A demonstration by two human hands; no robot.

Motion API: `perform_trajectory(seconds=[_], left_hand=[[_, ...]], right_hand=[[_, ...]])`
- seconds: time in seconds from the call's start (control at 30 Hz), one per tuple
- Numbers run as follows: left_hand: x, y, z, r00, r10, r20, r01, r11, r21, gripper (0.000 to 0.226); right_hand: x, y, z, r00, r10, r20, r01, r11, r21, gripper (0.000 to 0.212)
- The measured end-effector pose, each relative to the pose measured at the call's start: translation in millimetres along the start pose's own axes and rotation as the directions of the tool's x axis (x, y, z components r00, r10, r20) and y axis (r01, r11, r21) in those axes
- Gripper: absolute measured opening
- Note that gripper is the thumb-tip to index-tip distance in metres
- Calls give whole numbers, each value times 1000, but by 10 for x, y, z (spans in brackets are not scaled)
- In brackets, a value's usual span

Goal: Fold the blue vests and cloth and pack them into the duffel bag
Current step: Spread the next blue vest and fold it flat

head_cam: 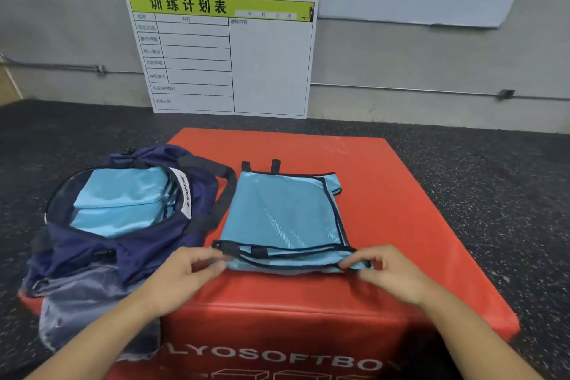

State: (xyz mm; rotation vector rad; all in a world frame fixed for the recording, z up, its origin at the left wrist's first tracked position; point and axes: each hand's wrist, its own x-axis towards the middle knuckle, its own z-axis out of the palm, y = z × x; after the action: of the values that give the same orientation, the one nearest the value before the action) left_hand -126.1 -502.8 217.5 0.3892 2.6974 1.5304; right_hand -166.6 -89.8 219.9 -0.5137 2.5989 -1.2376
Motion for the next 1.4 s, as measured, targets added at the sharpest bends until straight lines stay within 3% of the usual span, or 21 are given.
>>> perform_trajectory(seconds=[0.07, 0.17, 0.23, 0.4, 0.5, 0.67, 0.77, 0.83, 0.87, 1.0, 1.13, 1.3, 1.4], left_hand=[[87, -21, -9, 997, -47, -61, 42, 995, -87, 31], [243, -14, 36, 988, -87, -129, 64, 983, -174, 17], [358, -13, 73, 982, -104, -157, 74, 980, -185, 23], [623, -92, 98, 976, -156, -155, 125, 973, -196, 32], [772, -218, 154, 971, -173, -166, 156, 982, -108, 46], [890, -204, 157, 966, -206, -155, 190, 976, -108, 54], [983, -246, 89, 968, -213, -135, 196, 972, -125, 60], [1063, -322, 70, 960, -249, -126, 230, 961, -153, 61], [1100, -344, 76, 954, -266, -138, 244, 957, -159, 62], [1281, -390, 193, 929, -307, -208, 261, 940, -220, 60], [1425, -402, 281, 908, -366, -203, 300, 907, -296, 56], [1347, -512, 215, 896, -410, -168, 329, 870, -367, 56], [1158, -492, 181, 919, -361, -155, 281, 880, -383, 56]], right_hand=[[90, -66, 3, 998, 5, -62, 5, 988, 156, 34], [233, -163, -10, 987, 15, -160, 38, 945, 326, 33], [360, -159, -28, 982, 67, -176, 16, 902, 432, 36], [652, 58, -11, 941, 210, -265, -84, 904, 419, 56], [685, 180, -26, 920, 313, -235, -182, 874, 451, 68], [674, 93, -84, 939, 266, -217, -166, 906, 389, 65], [665, -77, -146, 974, 226, 21, -217, 902, 373, 47], [748, -146, -162, 959, 222, 175, -266, 917, 297, 38], [816, -142, -161, 957, 229, 180, -272, 923, 272, 36], [1122, -20, -170, 966, 258, -22, -235, 909, 344, 46], [1271, 107, -203, 955, 297, 20, -262, 808, 527, 51], [1206, 145, -100, 919, 392, 53, -301, 605, 737, 56], [1117, 160, -25, 918, 396, 12, -272, 608, 746, 54]])
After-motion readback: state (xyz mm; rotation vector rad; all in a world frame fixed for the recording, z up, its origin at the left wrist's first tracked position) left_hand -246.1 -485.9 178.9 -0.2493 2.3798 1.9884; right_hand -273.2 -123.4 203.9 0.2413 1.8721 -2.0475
